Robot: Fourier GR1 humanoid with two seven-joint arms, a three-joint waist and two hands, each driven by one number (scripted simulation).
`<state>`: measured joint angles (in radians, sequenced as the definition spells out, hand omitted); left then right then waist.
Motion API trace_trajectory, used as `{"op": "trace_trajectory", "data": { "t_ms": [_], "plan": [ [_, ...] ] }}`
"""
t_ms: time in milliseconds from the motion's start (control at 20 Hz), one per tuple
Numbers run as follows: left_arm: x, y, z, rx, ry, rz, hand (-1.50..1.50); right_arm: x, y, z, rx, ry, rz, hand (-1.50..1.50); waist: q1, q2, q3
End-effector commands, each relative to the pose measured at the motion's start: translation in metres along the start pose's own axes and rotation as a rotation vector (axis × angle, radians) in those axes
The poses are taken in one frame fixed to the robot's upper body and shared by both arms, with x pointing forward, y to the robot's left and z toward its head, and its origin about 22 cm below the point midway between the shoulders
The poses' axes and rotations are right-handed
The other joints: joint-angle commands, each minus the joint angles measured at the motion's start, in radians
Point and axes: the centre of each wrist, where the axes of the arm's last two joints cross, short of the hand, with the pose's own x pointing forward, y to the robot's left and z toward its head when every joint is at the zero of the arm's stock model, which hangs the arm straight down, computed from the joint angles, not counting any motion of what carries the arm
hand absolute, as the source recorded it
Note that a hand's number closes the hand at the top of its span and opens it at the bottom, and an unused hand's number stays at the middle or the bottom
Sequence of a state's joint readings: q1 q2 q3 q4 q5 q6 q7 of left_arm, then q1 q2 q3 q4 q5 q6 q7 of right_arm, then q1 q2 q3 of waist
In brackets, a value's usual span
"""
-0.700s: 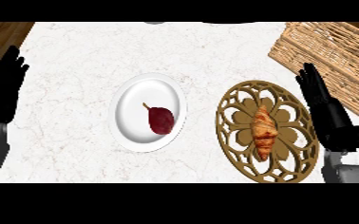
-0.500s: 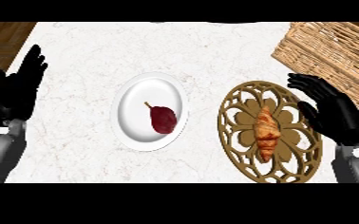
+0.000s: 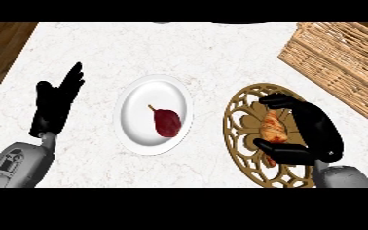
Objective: Pick the croissant from the placemat and place it in the basket
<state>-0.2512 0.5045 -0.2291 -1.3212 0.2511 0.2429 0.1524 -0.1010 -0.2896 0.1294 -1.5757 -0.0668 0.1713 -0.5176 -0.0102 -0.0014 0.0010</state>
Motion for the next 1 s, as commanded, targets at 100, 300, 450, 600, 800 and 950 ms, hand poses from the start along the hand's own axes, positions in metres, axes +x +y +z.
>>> {"op": "trace_trajectory", "data": {
  "t_ms": [100, 300, 450, 600, 800, 950],
  "plan": [
    [0.003, -0.006, 0.002, -0.019, 0.012, -0.002, 0.00, 0.024, -0.011, -0.003, -0.028, 0.115, 0.460, -1.50, -0.009, -0.007, -0.005],
    [-0.012, -0.007, 0.008, 0.010, 0.046, 0.006, 0.00, 0.064, -0.053, -0.013, 0.090, 0.254, 0.830, -1.50, -0.023, -0.014, -0.011],
    [-0.004, -0.007, 0.004, -0.008, 0.029, -0.005, 0.00, 0.089, -0.071, -0.014, 0.290, 0.443, 0.969, -1.50, -0.033, -0.013, -0.011],
    [-0.008, -0.010, 0.007, -0.014, 0.013, -0.026, 0.00, 0.104, -0.068, -0.018, 0.487, 0.611, 0.975, -1.50, -0.013, -0.009, -0.009],
    [-0.005, -0.023, 0.009, -0.024, 0.019, -0.002, 0.00, 0.148, -0.065, -0.038, 0.630, 0.686, 0.928, -1.50, -0.006, -0.007, -0.006],
    [0.006, -0.014, 0.010, -0.023, 0.009, 0.000, 0.00, 0.167, -0.059, -0.044, 0.652, 0.723, 0.876, -1.50, 0.004, -0.004, -0.003]
  ]
}}
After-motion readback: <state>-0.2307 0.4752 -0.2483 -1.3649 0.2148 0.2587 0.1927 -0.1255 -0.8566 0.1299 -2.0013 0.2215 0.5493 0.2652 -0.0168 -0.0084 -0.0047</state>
